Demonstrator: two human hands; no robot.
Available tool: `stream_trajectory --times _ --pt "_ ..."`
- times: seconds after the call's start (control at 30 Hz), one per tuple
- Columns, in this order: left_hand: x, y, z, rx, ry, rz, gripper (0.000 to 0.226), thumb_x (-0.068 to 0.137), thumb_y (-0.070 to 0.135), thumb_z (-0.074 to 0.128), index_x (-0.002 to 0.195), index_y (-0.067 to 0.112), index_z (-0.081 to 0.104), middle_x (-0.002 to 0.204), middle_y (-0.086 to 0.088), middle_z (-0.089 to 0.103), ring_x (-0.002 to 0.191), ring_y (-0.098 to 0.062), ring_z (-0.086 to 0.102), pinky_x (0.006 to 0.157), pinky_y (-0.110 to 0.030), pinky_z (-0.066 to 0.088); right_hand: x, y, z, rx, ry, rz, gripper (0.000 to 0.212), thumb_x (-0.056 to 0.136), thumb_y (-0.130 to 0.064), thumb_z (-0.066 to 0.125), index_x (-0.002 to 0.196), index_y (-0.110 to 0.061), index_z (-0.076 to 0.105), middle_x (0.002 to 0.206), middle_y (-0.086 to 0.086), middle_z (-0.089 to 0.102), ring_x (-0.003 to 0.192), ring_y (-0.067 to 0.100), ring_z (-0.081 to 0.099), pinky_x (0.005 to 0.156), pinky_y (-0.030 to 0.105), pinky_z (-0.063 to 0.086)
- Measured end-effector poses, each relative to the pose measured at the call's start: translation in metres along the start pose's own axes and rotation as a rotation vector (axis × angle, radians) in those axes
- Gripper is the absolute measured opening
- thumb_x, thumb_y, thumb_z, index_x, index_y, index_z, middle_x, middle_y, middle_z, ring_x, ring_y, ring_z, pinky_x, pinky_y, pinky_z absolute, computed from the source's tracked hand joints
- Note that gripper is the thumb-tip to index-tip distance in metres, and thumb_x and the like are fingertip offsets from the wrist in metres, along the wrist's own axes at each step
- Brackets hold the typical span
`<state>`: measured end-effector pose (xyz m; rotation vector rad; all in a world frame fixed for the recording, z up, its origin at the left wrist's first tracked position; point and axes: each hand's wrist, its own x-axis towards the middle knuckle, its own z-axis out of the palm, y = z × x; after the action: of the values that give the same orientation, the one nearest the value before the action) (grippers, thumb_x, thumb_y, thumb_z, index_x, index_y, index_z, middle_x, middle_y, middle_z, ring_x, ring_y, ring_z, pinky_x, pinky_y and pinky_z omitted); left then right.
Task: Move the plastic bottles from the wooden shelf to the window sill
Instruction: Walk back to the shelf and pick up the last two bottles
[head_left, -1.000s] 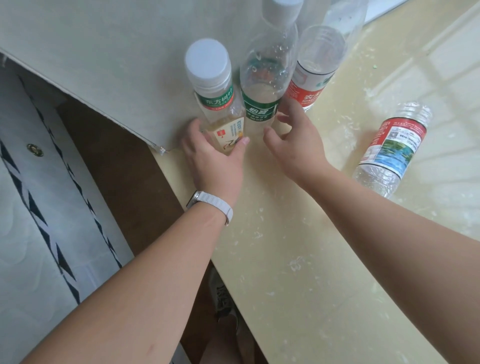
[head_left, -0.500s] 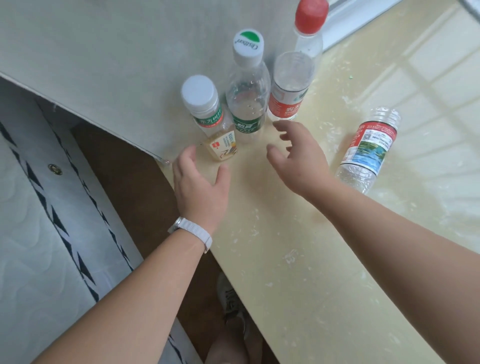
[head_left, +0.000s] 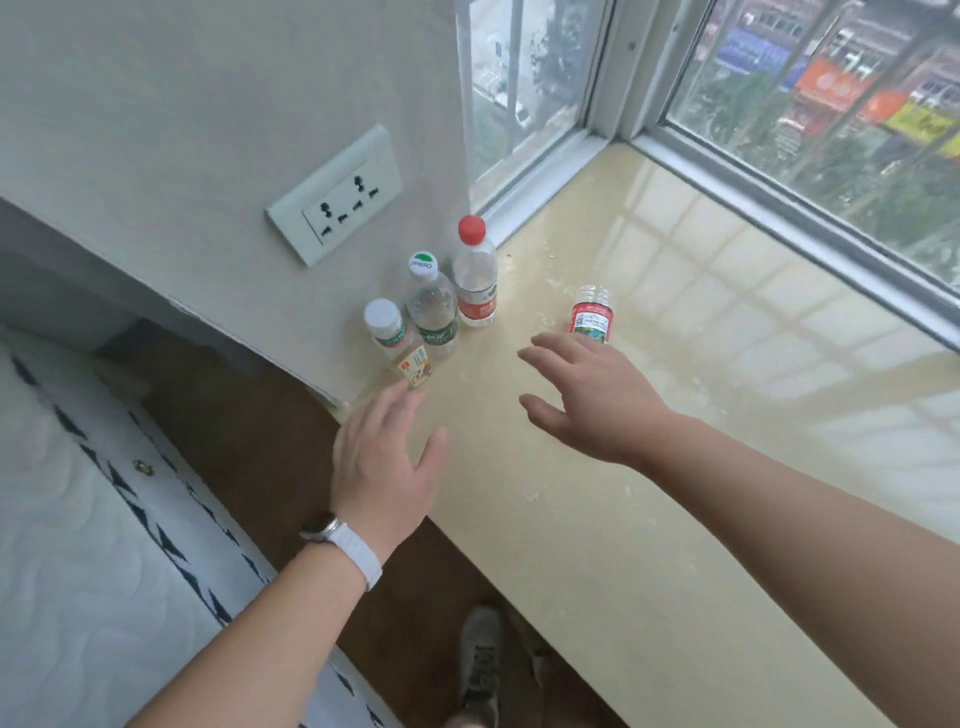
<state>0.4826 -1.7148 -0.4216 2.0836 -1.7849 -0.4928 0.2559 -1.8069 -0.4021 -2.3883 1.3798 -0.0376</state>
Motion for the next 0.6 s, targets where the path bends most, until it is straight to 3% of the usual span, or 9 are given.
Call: stream_trajectory --times 0.07,0.2,0.33,0.6 --pt "-0.003 0.014 -0.021 0.065 -0.046 0.092 0.058 0.087 0.048 0.044 0.130 0.015 0.065 0.137 -0.007 0.061 0.124 -0.032 0.055 0.107 -0.044 0.034 -0.024 -0.011 -0.023 -0.046 0.008 0.022 0.063 0.087 -0.054 0.036 0.131 -0.014 0.058 0.134 0.010 0.059 0.120 0.034 0.055 0.096 0.044 0.045" --pt "-0.015 0.045 -0.059 0.186 -0.086 0.307 0.054 0.085 0.043 0.045 0.123 0.013 0.068 0.127 -0.010 0.067 0.115 -0.035 0.063 0.098 -0.047 0.048 -0.079 -0.035 -0.067 -0.109 0.042 0.092 0.061 0.088 -0.054 0.035 0.130 -0.016 0.059 0.136 0.008 0.058 0.123 0.032 0.053 0.098 0.044 0.042" --pt "-0.025 0.076 -0.092 0.221 -0.104 0.507 0.052 0.085 0.046 0.045 0.123 0.017 0.067 0.128 -0.008 0.066 0.115 -0.034 0.062 0.095 -0.048 0.048 -0.136 -0.057 -0.113 -0.157 0.115 0.184 0.062 0.089 -0.056 0.031 0.133 -0.020 0.056 0.138 0.006 0.056 0.128 0.030 0.049 0.102 0.043 0.039" --pt "-0.052 0.151 -0.129 0.088 0.055 0.825 0.050 0.086 0.046 0.050 0.125 0.018 0.065 0.126 -0.008 0.065 0.117 -0.026 0.048 0.098 -0.044 0.034 -0.237 -0.078 -0.176 -0.273 0.251 0.345 0.062 0.090 -0.057 0.032 0.135 -0.021 0.055 0.139 0.006 0.056 0.128 0.030 0.049 0.102 0.044 0.040"
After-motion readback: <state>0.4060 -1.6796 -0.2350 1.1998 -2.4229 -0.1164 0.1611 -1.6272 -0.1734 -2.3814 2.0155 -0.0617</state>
